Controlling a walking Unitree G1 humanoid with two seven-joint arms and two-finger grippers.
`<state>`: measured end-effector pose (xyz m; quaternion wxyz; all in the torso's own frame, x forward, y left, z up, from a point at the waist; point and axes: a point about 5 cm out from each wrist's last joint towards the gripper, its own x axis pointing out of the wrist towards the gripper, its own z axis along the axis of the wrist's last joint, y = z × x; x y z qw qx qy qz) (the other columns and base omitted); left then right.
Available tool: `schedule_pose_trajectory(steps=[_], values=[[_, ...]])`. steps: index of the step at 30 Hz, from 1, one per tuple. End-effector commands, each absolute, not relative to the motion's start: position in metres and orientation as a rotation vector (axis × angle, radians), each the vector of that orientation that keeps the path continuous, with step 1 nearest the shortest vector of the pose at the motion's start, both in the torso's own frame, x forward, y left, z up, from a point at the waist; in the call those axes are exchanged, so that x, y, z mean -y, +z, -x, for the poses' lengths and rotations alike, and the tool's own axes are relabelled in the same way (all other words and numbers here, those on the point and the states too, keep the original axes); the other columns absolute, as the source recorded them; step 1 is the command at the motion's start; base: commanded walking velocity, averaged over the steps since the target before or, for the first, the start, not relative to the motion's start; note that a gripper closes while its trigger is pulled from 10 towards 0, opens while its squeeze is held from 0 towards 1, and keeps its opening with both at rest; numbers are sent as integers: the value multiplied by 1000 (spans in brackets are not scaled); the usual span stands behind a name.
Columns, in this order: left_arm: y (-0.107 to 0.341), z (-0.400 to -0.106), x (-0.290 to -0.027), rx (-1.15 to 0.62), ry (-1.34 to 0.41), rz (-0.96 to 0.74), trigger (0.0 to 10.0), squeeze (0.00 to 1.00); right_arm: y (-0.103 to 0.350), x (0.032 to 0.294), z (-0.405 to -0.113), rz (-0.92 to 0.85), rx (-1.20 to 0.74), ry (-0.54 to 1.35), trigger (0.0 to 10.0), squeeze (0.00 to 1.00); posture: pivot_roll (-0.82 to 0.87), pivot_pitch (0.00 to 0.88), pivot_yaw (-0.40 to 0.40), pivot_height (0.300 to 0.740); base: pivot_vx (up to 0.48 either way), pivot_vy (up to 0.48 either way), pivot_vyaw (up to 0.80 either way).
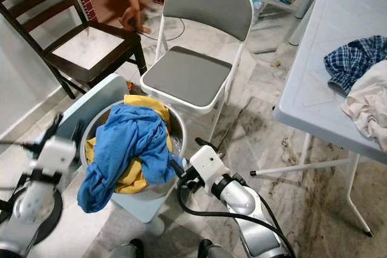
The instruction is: Hang hanger
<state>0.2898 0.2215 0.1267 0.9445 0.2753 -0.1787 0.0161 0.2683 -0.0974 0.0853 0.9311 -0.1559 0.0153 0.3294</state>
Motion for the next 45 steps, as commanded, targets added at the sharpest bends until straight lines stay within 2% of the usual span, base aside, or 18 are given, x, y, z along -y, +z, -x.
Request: schedule_pose_trajectory(steps=[1,8,13,21,22,23,24,25,27,30,31,32,33,45], values=[[117,-298,-230,245,58,-461,10000,1000,84,98,-265,317,-32,672,10000,0,171,230,-23,740,0,0,0],[99,-327,-231,10,72,-247,10000,1000,85,103,-263,325,-37,671,10000,0,138,233,-29,740,0,0,0],[99,-334,-223,-9,23,-187,10000,1000,85,104,-261,328,-37,670,10000,0,126,235,-30,740,0,0,0],[109,-347,-193,24,-102,-98,10000,1000,84,105,-258,331,-43,661,10000,0,117,240,-23,740,0,0,0],[106,-347,-188,1,-121,-80,10000,714,84,105,-258,330,-44,660,10000,0,118,241,-22,740,0,0,0],[101,-346,-185,-27,-137,-67,10000,573,84,105,-257,329,-44,659,10000,0,119,241,-21,740,0,0,0],[101,-346,-185,-27,-137,-67,10000,573,84,105,-257,329,-44,659,10000,0,119,241,-21,740,0,0,0],[78,-340,-177,-172,-191,-53,10000,0,84,103,-257,328,-44,659,10000,0,119,243,-19,740,0,0,0],[57,-332,-175,-290,-218,-42,10000,0,84,102,-257,328,-43,660,10000,0,116,244,-19,740,0,0,0],[47,-326,-175,-345,-224,-41,10000,0,85,102,-257,330,-43,661,10000,0,118,245,-21,740,0,0,0],[43,-325,-176,-370,-212,-49,8235,0,85,102,-257,331,-44,661,10000,0,118,246,-21,740,0,0,0],[42,-324,-179,-381,-196,-54,2392,0,85,102,-257,332,-45,661,10000,0,118,246,-21,740,0,0,0],[41,-324,-179,-387,-194,-48,0,0,84,102,-257,333,-45,661,10000,0,118,245,-21,740,0,0,0],[49,-324,-186,-324,-131,-55,0,0,84,101,-258,338,-47,652,10000,0,126,242,-14,740,0,0,0]])
